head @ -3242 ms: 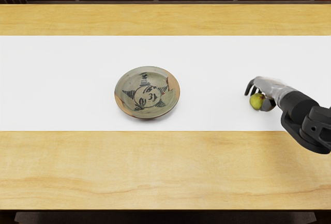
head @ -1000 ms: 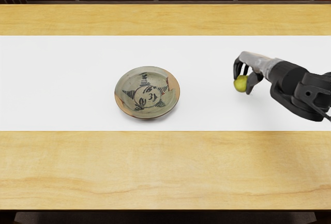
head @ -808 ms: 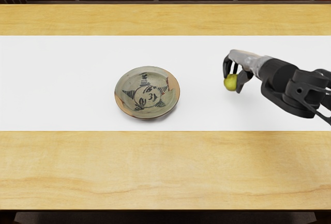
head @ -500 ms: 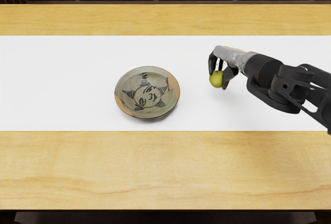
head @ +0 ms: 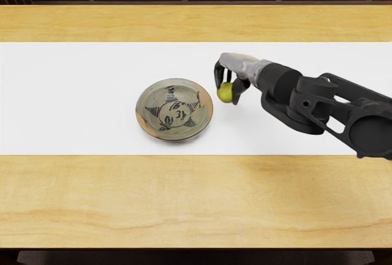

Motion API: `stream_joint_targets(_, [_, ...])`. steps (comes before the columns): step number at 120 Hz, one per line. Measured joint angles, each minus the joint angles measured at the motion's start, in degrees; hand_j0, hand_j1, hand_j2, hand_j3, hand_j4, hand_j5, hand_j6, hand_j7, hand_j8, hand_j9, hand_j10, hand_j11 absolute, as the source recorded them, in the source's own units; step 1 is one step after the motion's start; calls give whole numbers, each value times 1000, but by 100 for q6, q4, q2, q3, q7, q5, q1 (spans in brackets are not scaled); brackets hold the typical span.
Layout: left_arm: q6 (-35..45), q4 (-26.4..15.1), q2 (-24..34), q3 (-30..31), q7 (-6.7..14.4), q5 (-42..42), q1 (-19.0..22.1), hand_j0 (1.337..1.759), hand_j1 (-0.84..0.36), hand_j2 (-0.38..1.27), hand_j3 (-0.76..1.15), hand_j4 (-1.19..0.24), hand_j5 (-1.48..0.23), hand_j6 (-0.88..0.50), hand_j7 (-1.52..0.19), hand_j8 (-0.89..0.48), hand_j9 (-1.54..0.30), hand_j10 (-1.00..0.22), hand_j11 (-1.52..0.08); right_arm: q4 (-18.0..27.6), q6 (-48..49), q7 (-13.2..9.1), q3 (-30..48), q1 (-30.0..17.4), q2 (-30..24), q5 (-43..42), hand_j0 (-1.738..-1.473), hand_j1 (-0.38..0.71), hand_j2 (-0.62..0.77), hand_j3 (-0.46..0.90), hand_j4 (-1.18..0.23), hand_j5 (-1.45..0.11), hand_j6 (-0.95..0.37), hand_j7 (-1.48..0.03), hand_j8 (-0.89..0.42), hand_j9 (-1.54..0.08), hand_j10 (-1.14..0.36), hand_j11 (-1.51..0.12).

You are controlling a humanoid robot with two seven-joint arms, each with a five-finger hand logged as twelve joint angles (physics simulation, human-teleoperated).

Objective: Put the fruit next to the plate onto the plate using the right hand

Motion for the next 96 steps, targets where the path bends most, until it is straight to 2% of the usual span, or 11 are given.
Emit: stream_joint_targets(96, [-2,0,0,0,0,0,0,1658,325,4,0,-21,-26,-21,-26,-21,-26,-21,-26,-214,-289,0,-95,-84,1001,-846,-1658,370,592,1,-825,-1239,-414,-1134,-384,-1188,-849,-1197])
